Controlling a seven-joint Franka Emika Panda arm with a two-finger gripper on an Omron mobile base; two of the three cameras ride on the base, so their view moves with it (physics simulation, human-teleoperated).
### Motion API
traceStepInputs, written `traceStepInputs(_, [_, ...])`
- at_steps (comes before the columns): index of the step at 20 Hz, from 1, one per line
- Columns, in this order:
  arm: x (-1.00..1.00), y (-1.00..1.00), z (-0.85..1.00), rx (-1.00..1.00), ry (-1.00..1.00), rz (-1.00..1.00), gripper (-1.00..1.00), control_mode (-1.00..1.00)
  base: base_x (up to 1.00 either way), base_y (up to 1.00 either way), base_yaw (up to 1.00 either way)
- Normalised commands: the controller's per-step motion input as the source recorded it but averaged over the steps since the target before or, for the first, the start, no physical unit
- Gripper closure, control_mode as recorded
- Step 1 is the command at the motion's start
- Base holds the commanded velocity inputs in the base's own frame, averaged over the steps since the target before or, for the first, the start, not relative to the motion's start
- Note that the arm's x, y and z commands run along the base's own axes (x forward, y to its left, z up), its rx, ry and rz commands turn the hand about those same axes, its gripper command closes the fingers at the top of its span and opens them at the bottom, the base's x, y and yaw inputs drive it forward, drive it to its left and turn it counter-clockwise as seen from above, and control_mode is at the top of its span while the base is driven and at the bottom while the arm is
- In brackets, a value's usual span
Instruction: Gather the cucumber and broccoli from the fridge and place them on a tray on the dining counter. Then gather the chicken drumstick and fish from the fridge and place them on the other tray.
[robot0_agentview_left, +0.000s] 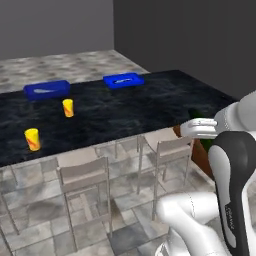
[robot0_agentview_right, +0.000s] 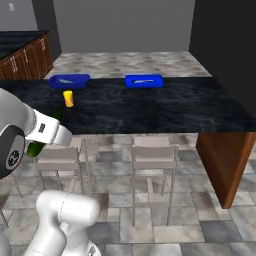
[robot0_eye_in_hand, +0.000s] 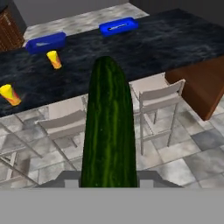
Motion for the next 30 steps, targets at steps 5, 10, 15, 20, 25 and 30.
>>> traceStepInputs(5, [0.0, 0.0, 0.0, 0.0, 0.0, 0.0, 1.0, 1.0, 0.32, -1.0, 0.0])
traceStepInputs(10, [0.0, 0.0, 0.0, 0.0, 0.0, 0.0, 1.0, 1.0, 0.33, -1.0, 0.0])
traceStepInputs(15, [0.0, 0.0, 0.0, 0.0, 0.0, 0.0, 1.0, 1.0, 0.39, -1.0, 0.03])
traceStepInputs(20, [0.0, 0.0, 0.0, 0.0, 0.0, 0.0, 1.0, 1.0, 0.52, -1.0, 0.11])
traceStepInputs(25, [0.0, 0.0, 0.0, 0.0, 0.0, 0.0, 1.0, 1.0, 0.56, -1.0, 0.14])
traceStepInputs(30, [0.0, 0.0, 0.0, 0.0, 0.0, 0.0, 1.0, 1.0, 0.64, -1.0, 0.15])
